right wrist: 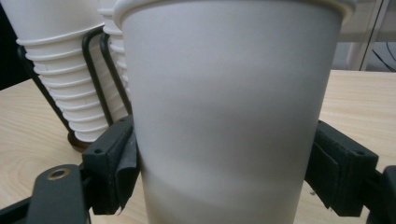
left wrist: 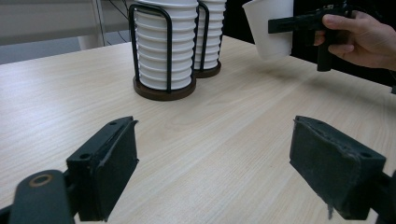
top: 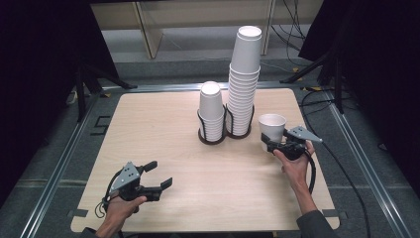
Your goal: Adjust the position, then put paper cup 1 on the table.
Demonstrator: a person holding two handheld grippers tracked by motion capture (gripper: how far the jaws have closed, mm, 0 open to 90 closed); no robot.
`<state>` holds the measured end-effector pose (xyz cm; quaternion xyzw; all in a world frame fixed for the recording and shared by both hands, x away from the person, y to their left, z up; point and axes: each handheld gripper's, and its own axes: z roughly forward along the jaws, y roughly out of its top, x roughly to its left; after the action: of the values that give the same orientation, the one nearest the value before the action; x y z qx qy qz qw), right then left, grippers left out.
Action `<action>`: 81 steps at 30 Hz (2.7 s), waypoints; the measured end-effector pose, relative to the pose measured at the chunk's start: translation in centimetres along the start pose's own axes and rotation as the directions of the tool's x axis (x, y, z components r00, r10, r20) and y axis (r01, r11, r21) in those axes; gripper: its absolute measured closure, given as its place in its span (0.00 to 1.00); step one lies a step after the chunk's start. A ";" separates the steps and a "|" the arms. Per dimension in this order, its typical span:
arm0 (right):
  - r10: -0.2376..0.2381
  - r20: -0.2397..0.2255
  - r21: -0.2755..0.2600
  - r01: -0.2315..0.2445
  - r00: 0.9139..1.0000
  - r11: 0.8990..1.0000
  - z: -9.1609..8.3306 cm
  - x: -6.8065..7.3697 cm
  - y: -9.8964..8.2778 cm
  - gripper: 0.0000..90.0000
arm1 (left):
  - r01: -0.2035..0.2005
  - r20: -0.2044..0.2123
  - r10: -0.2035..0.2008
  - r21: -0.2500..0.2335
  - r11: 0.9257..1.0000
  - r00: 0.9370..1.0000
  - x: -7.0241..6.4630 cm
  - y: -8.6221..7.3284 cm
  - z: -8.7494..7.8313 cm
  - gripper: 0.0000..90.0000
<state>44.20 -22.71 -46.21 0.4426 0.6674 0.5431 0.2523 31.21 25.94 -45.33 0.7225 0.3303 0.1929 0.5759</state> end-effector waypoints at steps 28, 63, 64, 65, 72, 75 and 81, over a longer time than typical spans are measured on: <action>-0.042 0.018 0.075 0.041 0.999 0.996 2.1 -1.2 -0.9 0.22 | -0.003 0.006 0.003 0.002 1.000 1.000 -0.1 -0.1 -0.1 0.16; -0.070 0.009 0.195 0.067 0.998 0.979 -0.4 -0.2 -1.3 0.17 | 0.000 -0.006 0.000 0.017 1.000 1.000 -0.1 0.0 -0.3 0.16; -0.062 0.002 0.202 0.060 0.998 0.978 -0.7 -0.1 -1.2 0.17 | 0.001 -0.006 -0.001 0.016 1.000 1.000 -0.1 0.0 -0.3 0.16; -0.064 0.012 0.189 0.061 0.998 0.980 -0.9 -0.1 -1.3 0.17 | 0.000 -0.006 0.000 0.016 1.000 1.000 -0.1 0.0 -0.3 0.16; -0.060 -0.012 0.198 0.062 0.998 0.978 -1.7 0.6 -1.3 0.17 | -0.002 -0.002 0.002 0.017 1.000 1.000 -0.1 0.0 -0.3 0.16; -0.065 -0.008 0.207 0.065 0.998 0.976 -2.1 0.7 -1.4 0.17 | 0.001 -0.005 -0.001 0.017 1.000 1.000 -0.1 0.0 -0.4 0.16; -0.027 -0.002 0.239 0.026 1.000 0.971 -2.8 0.8 -1.4 0.17 | -0.004 0.000 0.004 0.021 1.000 1.000 -0.1 0.0 -0.3 0.16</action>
<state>41.06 -23.45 -46.64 0.4613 0.7336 0.4551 0.2049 30.87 26.08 -45.22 0.7292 0.3307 0.1906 0.5680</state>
